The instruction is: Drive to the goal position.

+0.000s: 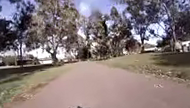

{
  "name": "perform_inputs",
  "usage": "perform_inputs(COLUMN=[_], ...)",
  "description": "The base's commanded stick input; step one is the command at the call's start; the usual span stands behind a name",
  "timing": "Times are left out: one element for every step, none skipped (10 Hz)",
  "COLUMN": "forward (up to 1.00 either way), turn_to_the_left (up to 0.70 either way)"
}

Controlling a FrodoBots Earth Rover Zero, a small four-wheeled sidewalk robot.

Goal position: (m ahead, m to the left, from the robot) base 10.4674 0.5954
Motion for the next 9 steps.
perform_inputs(forward=[1.0, 1.0, 1.0, 1.0, 1.0, 1.0, 1.0, 1.0, 1.0], turn_to_the_left=[0.0, 0.0, 0.0, 0.0, 0.0, 0.0, 0.0, 0.0, 0.0])
